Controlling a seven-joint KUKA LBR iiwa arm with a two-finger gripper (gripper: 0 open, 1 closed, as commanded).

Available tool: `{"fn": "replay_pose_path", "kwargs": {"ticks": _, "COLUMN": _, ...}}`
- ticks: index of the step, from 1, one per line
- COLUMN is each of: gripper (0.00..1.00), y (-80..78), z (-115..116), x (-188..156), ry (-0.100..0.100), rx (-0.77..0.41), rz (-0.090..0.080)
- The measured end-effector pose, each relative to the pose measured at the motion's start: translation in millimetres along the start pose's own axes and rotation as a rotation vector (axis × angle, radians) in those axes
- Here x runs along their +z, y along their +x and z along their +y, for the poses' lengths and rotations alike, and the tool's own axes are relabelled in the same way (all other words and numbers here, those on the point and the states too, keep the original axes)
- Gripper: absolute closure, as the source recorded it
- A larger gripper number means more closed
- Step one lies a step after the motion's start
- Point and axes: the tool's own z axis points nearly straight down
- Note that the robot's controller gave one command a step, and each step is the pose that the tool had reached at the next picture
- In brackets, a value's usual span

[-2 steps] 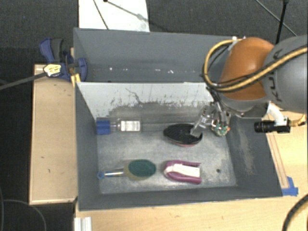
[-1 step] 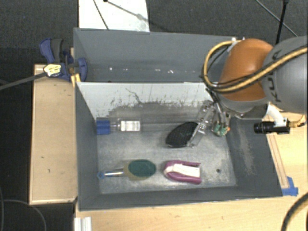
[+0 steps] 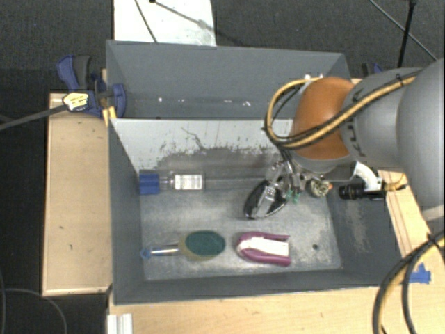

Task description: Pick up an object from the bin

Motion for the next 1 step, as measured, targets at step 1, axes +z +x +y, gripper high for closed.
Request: {"fn": "replay_pose_path", "kwargs": {"ticks": 1, "gripper": 0.00, "y": -6.1, "z": -10.4, "x": 15.8, "ry": -0.016, "rx": 0.004, "rz": -0.010}}
